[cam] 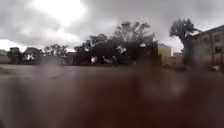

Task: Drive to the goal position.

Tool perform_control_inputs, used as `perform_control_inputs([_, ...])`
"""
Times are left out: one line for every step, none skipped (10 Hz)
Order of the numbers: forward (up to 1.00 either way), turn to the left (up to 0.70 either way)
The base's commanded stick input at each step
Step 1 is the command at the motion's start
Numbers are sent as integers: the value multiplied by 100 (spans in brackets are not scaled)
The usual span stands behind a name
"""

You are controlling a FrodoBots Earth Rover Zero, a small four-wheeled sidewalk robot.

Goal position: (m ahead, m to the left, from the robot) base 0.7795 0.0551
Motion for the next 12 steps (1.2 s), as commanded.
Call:
perform_control_inputs([45, 0])
perform_control_inputs([45, 0])
perform_control_inputs([45, 0])
perform_control_inputs([45, 0])
perform_control_inputs([45, 0])
perform_control_inputs([45, 0])
perform_control_inputs([45, 0])
perform_control_inputs([45, 0])
perform_control_inputs([45, 0])
perform_control_inputs([45, 0])
perform_control_inputs([45, 0])
perform_control_inputs([45, 0])
